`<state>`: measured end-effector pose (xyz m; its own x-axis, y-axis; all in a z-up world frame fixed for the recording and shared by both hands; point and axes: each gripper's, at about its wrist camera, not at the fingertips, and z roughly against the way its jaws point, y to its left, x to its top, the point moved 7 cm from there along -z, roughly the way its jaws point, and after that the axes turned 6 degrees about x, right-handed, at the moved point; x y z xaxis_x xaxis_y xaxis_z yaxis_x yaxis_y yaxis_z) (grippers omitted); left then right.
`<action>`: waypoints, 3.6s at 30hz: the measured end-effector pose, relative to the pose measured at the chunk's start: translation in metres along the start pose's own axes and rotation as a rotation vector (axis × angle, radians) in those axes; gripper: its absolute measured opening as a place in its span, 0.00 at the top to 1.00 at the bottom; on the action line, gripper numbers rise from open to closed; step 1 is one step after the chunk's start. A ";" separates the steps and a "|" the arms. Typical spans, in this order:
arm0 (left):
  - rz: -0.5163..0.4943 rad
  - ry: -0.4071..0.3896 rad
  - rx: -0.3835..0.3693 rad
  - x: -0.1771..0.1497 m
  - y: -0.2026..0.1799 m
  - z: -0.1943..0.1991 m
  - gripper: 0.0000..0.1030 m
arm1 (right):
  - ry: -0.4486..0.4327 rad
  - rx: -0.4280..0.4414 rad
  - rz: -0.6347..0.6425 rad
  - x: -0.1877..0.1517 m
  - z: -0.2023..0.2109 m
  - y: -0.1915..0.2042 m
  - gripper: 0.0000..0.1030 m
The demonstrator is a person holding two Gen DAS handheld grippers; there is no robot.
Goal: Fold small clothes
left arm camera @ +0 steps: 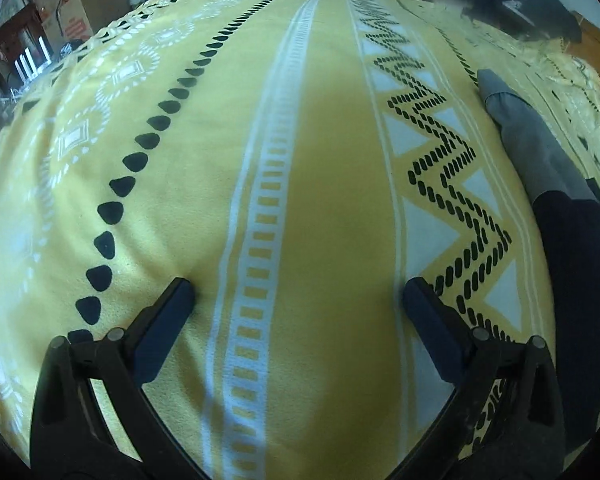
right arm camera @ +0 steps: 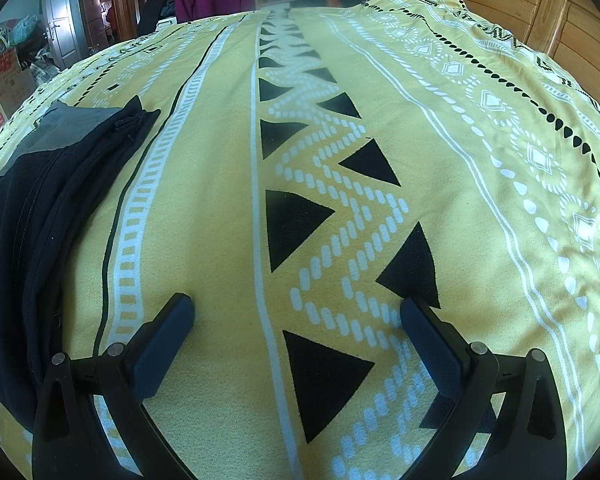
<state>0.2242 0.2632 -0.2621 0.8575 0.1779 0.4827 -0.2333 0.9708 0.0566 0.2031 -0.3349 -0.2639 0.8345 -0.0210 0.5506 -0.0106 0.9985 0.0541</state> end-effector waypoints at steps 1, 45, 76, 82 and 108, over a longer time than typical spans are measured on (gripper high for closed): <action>0.005 -0.004 -0.008 0.000 0.001 0.000 0.00 | 0.000 0.000 0.000 0.000 0.000 0.000 0.00; -0.155 -0.118 -0.017 -0.049 -0.127 0.101 0.04 | 0.008 -0.022 0.146 0.013 -0.005 0.008 0.00; -0.114 0.003 0.098 -0.093 -0.090 0.052 0.00 | 0.100 0.176 0.179 -0.113 0.066 0.123 0.00; -0.099 0.019 0.130 -0.093 -0.090 0.052 0.00 | 0.096 0.186 0.176 -0.111 0.062 0.118 0.00; -0.033 -0.171 0.086 -0.080 -0.088 0.144 0.00 | 0.019 0.177 0.158 -0.085 0.107 0.113 0.00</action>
<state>0.1099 0.1403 -0.1801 0.7766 0.1092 0.6204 -0.2507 0.9571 0.1455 0.0717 -0.2253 -0.2156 0.8250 0.1369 0.5483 -0.2365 0.9648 0.1149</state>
